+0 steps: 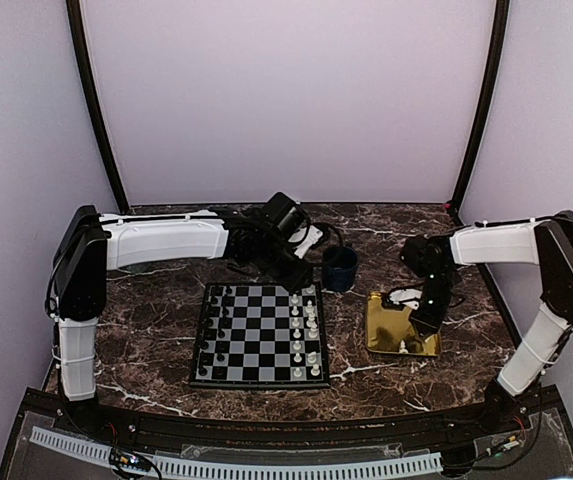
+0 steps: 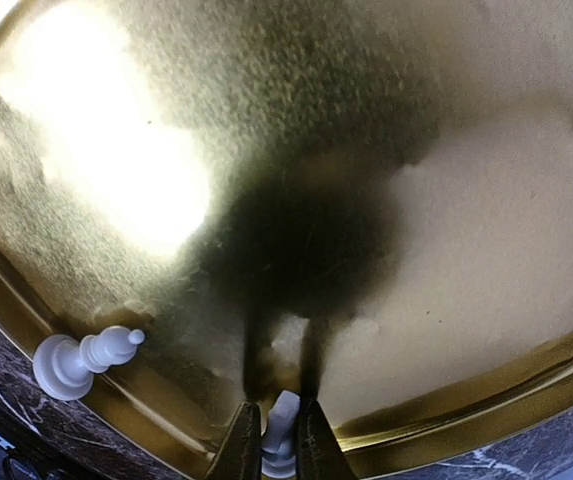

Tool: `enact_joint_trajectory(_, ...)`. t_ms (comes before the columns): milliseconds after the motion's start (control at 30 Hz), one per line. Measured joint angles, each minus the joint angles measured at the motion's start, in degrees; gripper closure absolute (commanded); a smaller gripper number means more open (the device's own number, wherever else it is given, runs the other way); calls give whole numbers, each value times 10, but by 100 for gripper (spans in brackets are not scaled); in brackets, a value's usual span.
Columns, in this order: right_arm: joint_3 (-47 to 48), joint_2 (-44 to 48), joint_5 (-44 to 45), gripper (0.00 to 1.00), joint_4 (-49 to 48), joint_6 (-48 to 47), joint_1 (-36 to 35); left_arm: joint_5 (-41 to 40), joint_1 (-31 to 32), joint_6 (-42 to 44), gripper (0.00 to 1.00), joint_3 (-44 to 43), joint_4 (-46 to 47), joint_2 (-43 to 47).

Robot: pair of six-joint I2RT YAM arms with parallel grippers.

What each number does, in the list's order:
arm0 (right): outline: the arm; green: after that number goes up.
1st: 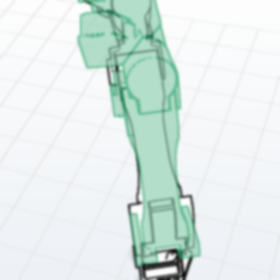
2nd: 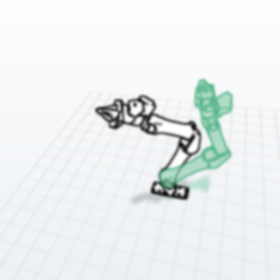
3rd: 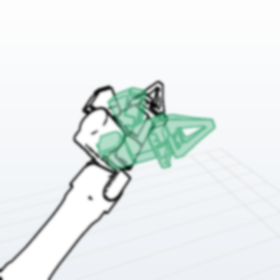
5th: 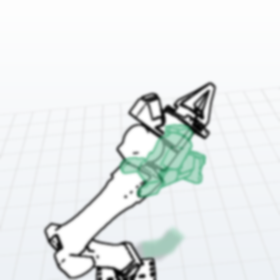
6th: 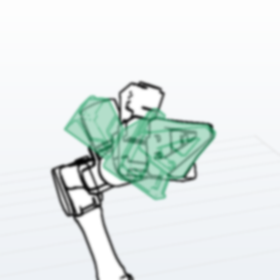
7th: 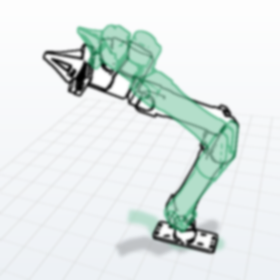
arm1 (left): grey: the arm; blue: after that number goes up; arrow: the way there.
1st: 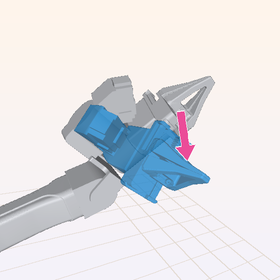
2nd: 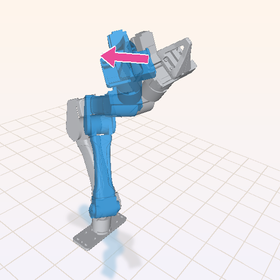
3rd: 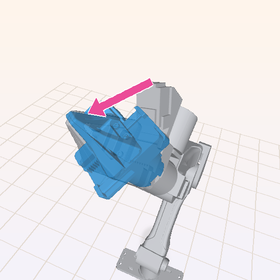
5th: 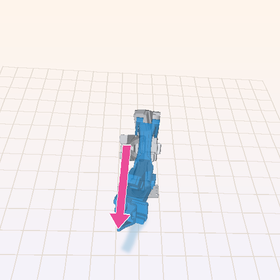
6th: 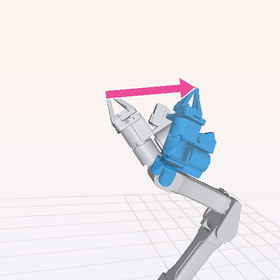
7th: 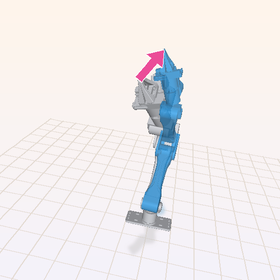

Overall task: Set up the chess pieces on the board
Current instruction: Pick up the knight from the storage box, then place the knight on the chessboard.

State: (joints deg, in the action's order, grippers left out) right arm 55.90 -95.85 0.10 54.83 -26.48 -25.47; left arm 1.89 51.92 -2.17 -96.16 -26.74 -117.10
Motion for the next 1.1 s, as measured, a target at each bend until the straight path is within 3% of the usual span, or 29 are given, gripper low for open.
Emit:
enact_joint_trajectory(233,33,38,-57,91,-7,-6,0,-5,0,0,69,0,0,0)
enact_joint_trajectory(333,53,75,-121,94,-20,-14,0,-17,0,-1,70,4,5,3)
enact_joint_trajectory(500,63,128,-251,99,-124,-4,-8,-58,0,-13,70,49,19,52)
enact_joint_trajectory(633,55,126,-314,100,-267,35,-45,-100,-1,-32,70,92,45,118)
enact_joint_trajectory(900,52,17,-359,100,-547,145,-131,-182,-13,-74,69,204,125,271)
enact_joint_trajectory(1100,95,-107,-355,100,-669,220,-189,-208,-31,-96,69,266,158,341)
